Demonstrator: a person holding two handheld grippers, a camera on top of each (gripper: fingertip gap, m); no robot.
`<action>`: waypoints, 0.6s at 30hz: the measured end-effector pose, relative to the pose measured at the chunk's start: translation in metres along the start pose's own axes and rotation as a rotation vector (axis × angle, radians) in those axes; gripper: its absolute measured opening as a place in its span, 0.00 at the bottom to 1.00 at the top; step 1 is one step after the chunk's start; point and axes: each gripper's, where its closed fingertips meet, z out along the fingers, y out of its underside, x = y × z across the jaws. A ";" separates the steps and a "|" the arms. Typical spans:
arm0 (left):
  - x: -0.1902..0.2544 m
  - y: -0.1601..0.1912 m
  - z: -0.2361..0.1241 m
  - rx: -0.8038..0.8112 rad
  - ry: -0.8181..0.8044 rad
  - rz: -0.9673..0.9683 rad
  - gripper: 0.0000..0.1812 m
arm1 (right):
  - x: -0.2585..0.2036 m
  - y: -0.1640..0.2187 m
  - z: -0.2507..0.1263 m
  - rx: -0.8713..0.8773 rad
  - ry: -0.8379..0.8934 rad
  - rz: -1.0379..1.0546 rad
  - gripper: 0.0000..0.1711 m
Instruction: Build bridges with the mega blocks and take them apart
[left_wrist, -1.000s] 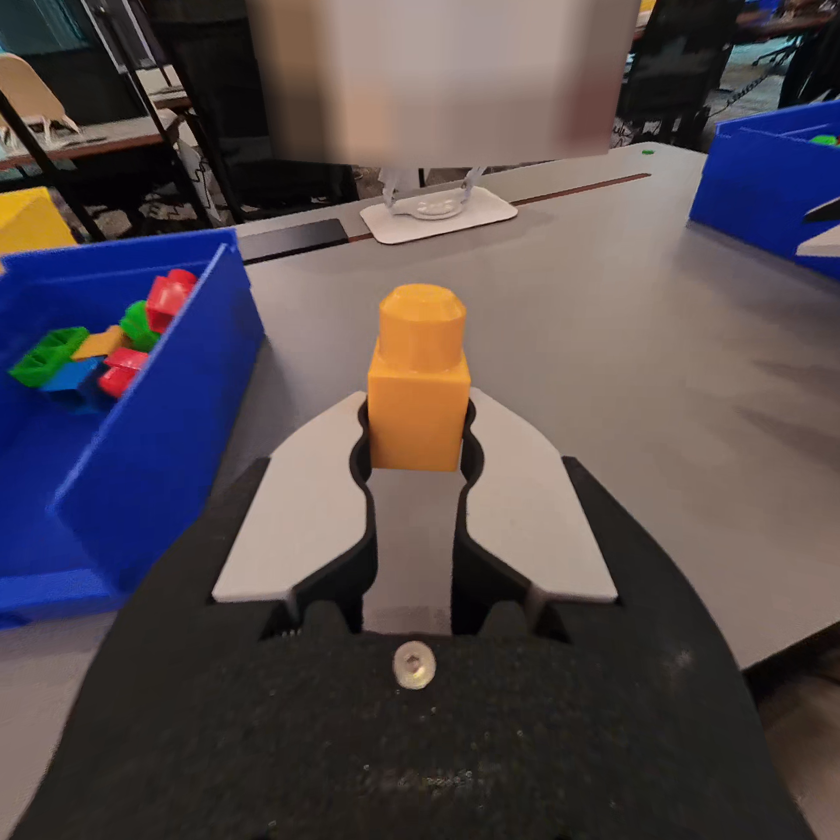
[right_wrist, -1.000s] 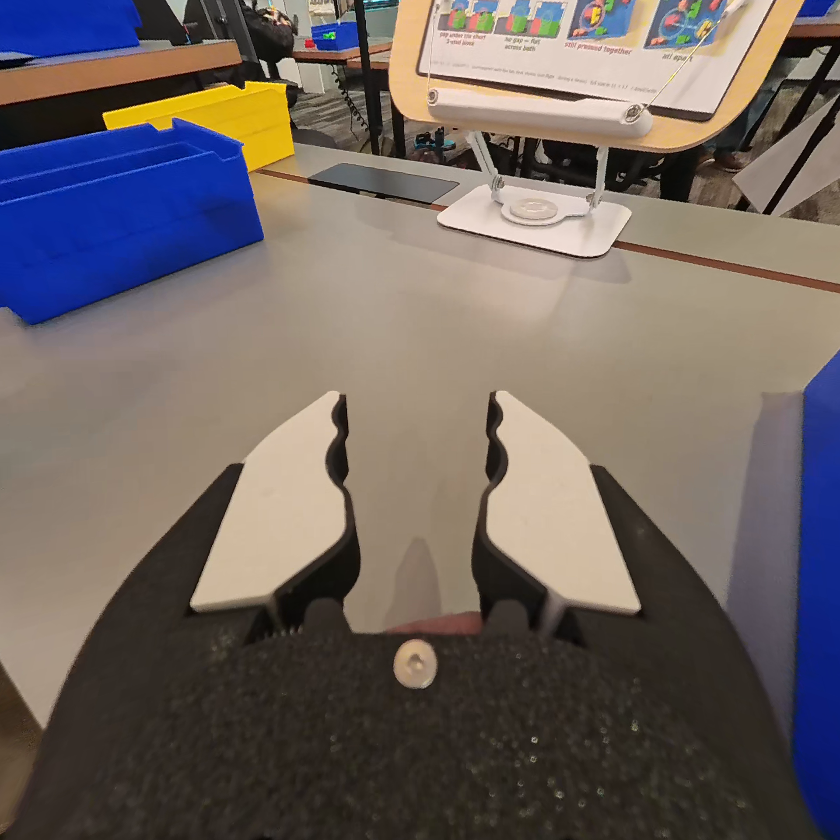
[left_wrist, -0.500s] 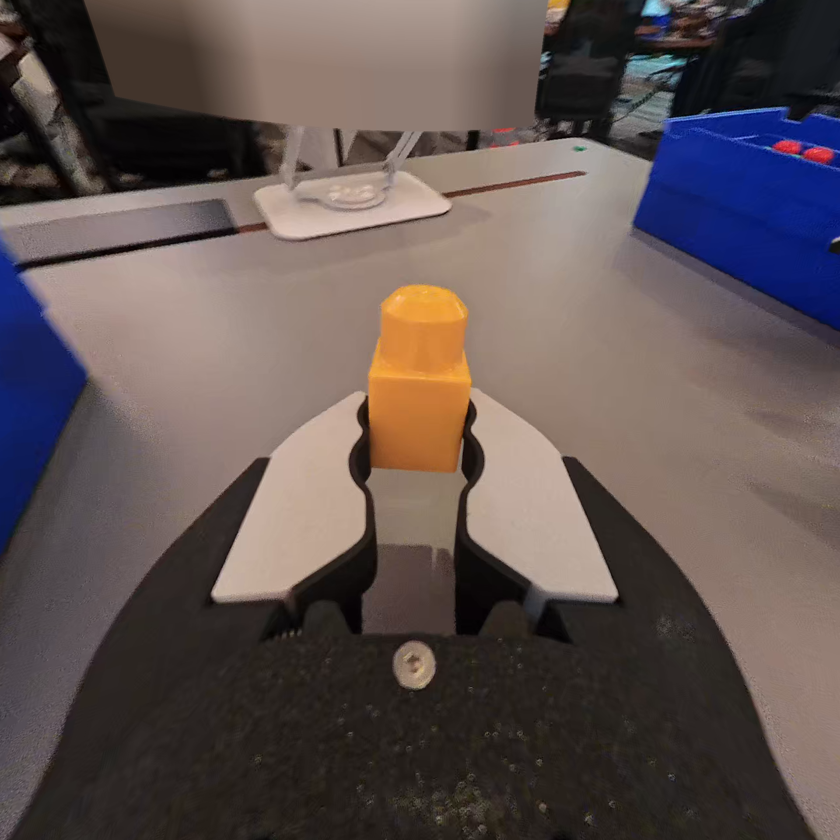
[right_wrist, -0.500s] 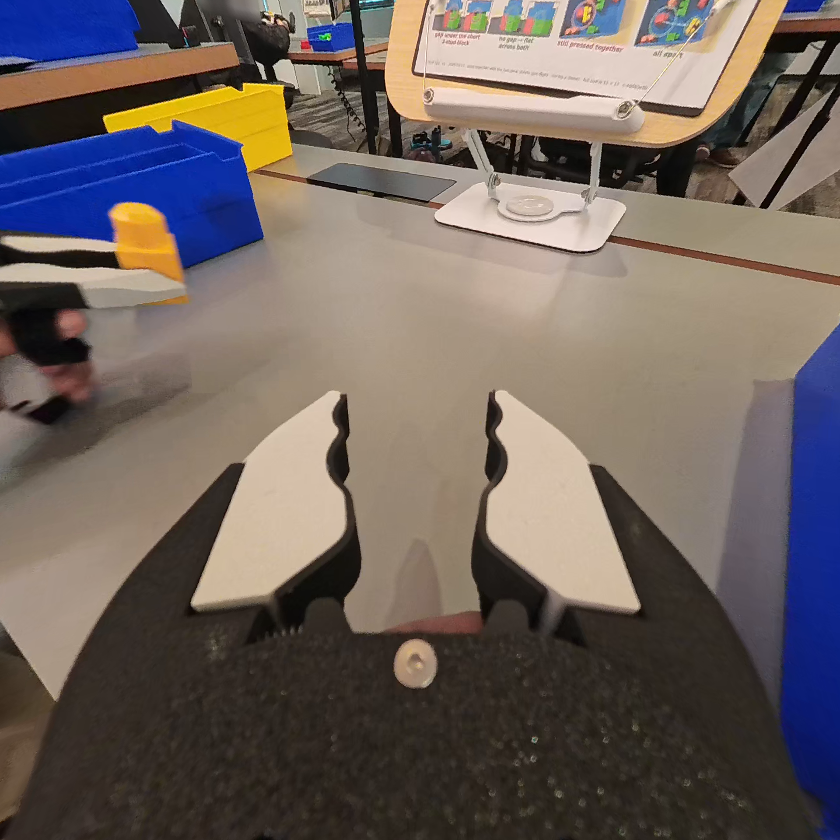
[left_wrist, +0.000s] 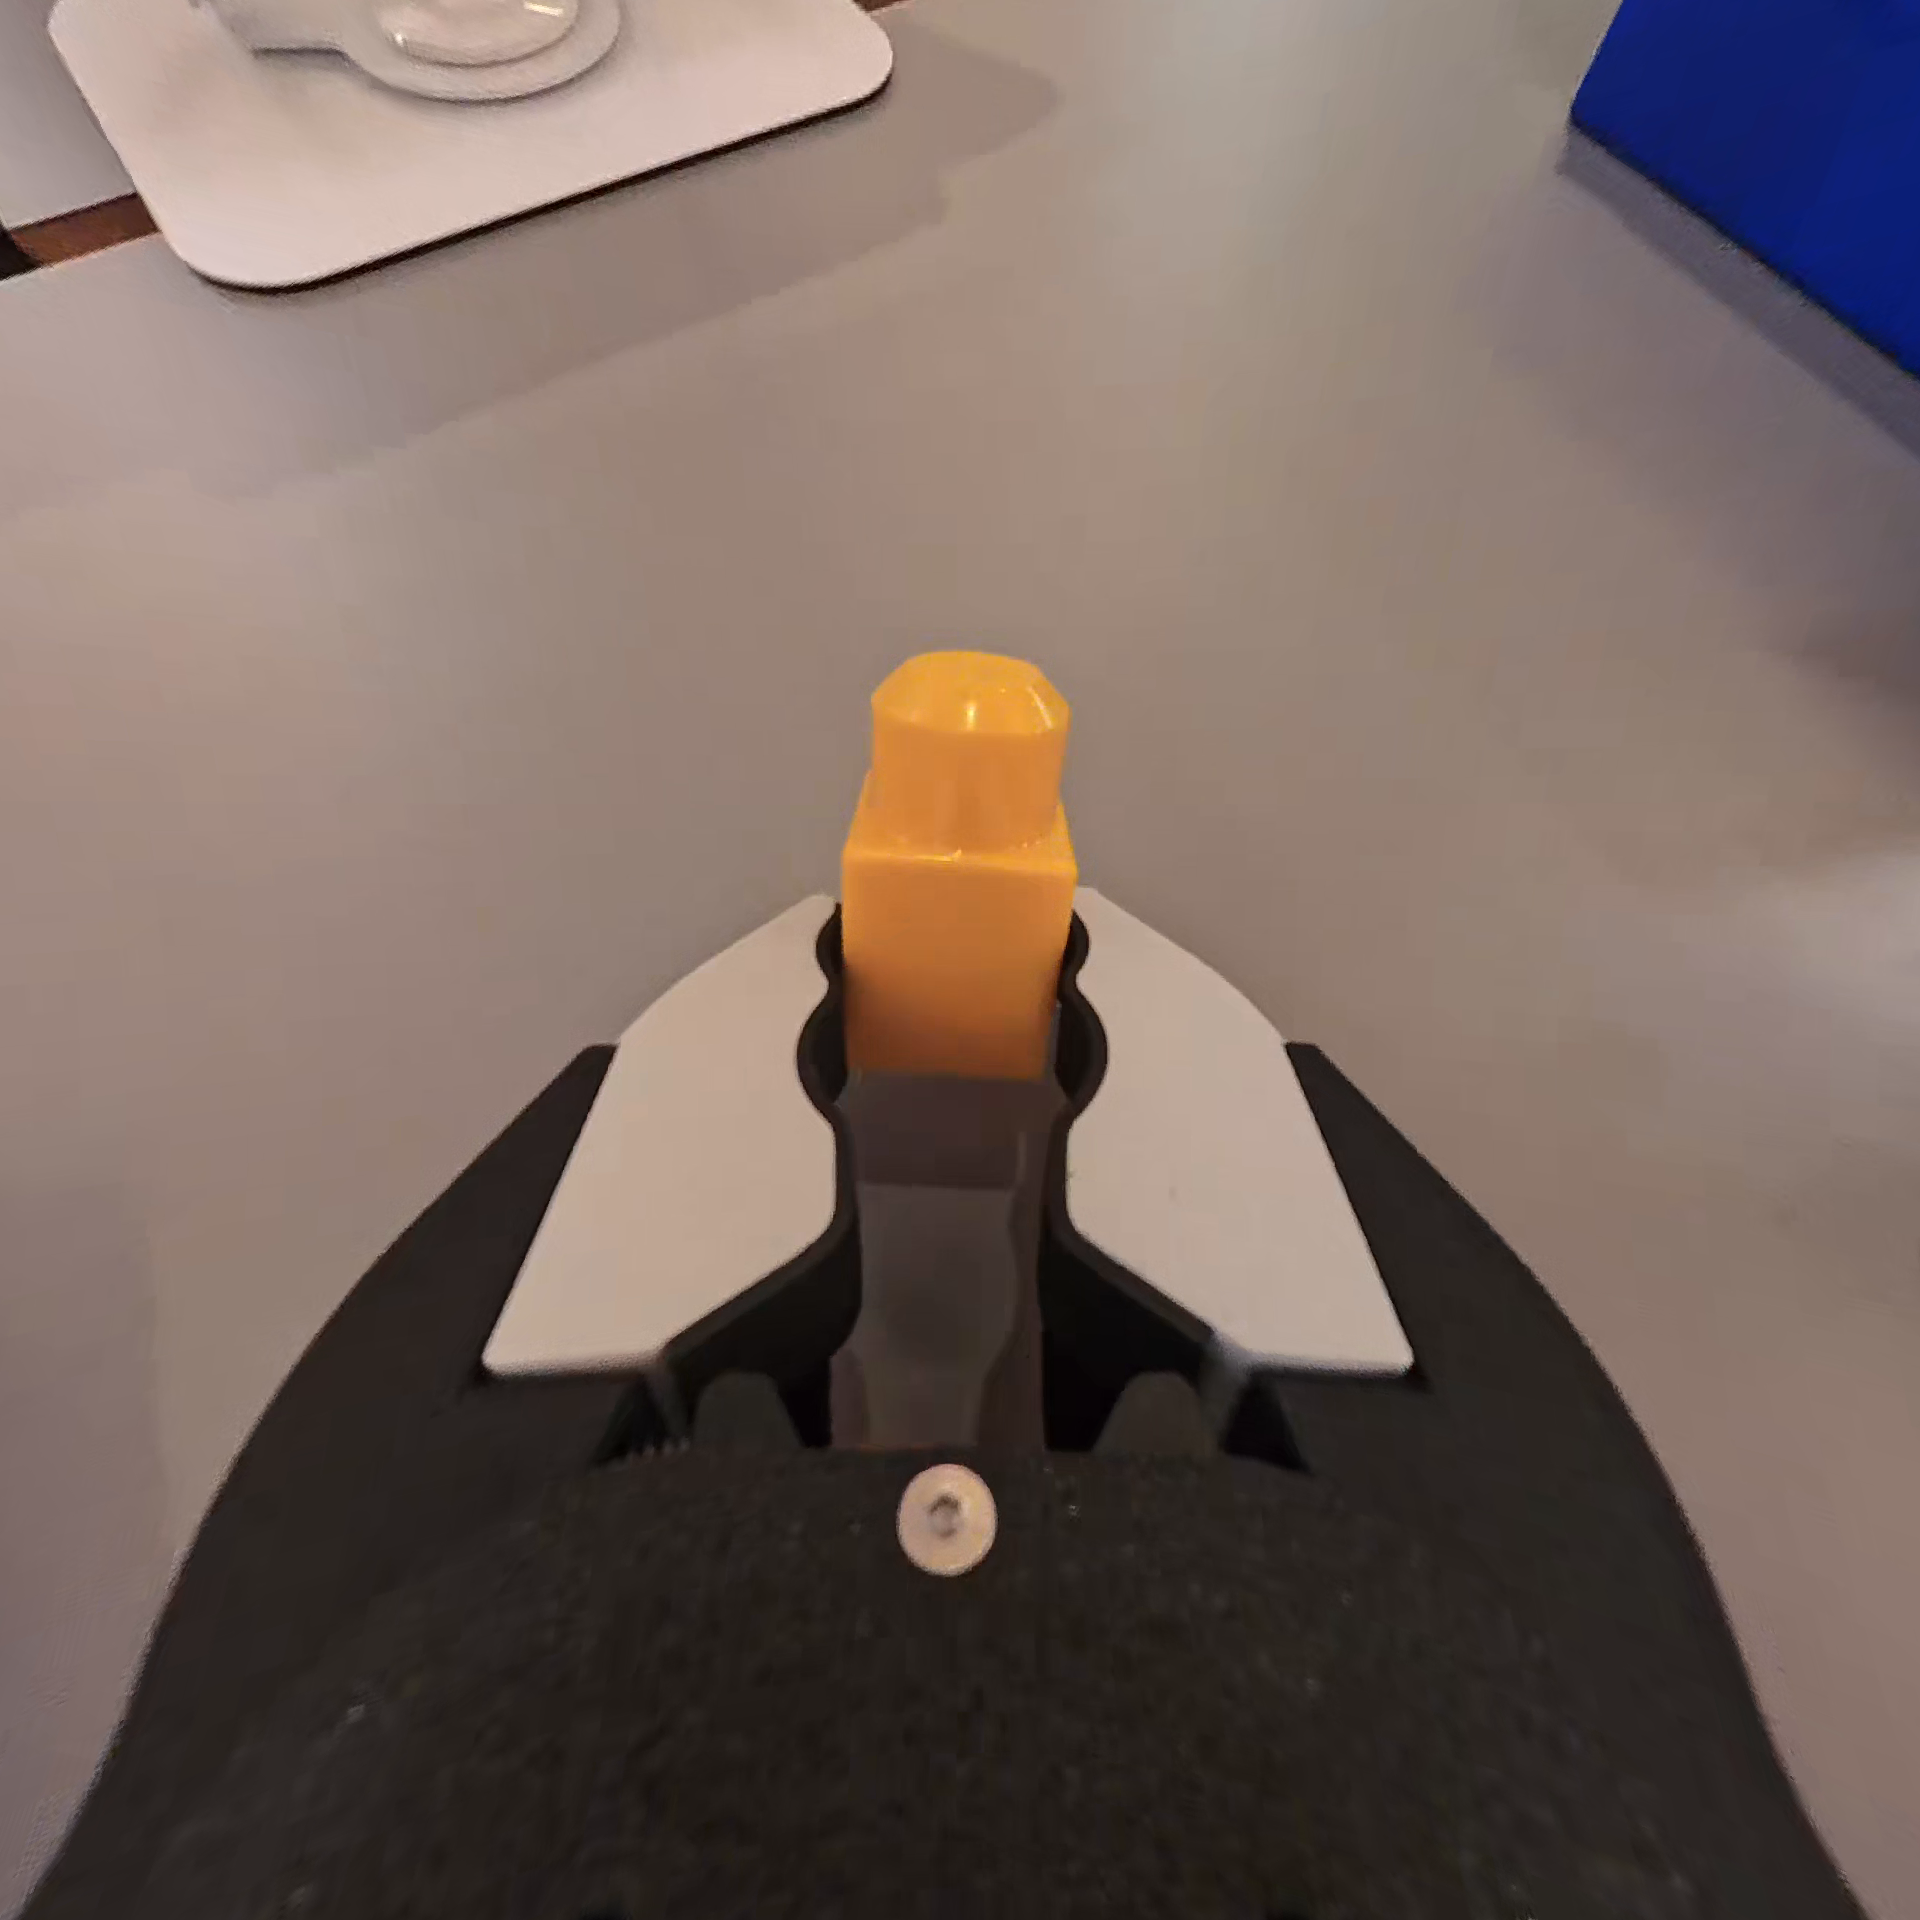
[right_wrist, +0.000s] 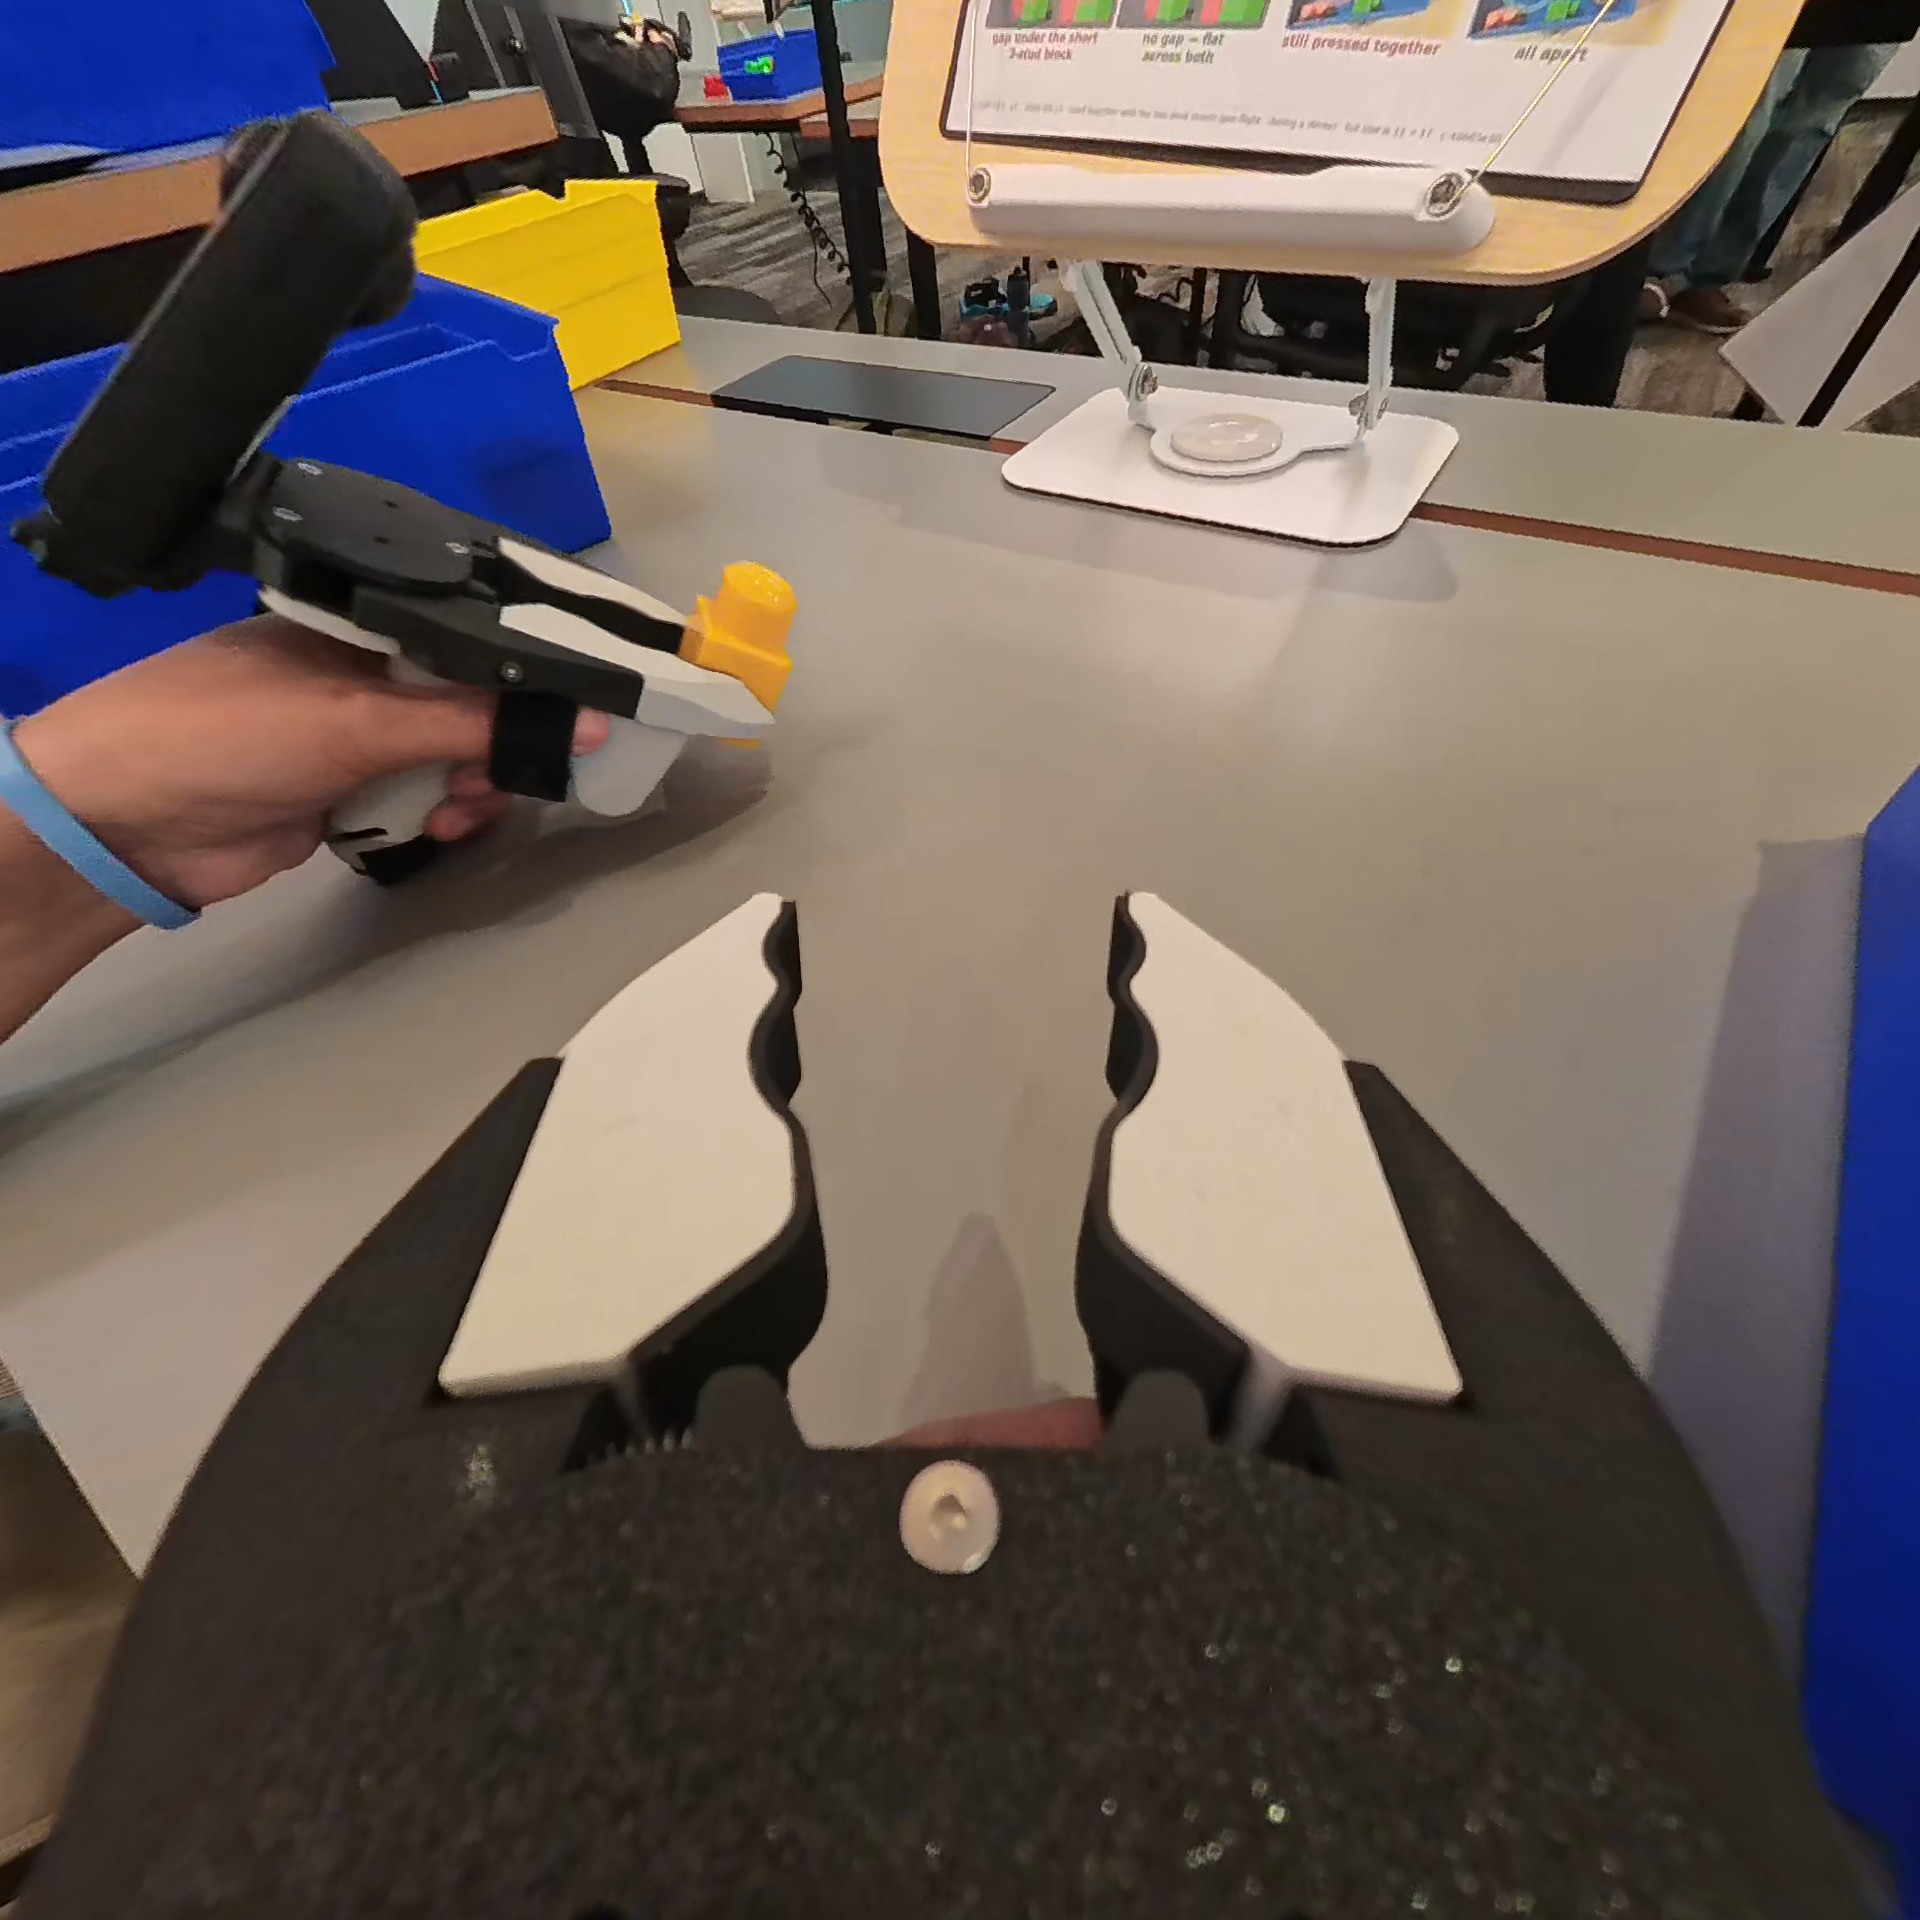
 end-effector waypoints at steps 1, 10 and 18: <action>-0.001 0.001 0.003 -0.014 -0.008 -0.002 0.20 | 0.000 0.000 0.000 -0.001 -0.002 0.002 0.33; -0.002 0.010 0.010 -0.091 -0.002 -0.041 0.21 | 0.001 0.002 0.001 -0.007 -0.006 0.007 0.33; 0.003 0.023 0.004 -0.132 0.012 -0.006 0.22 | 0.003 0.001 0.000 -0.008 -0.002 0.007 0.33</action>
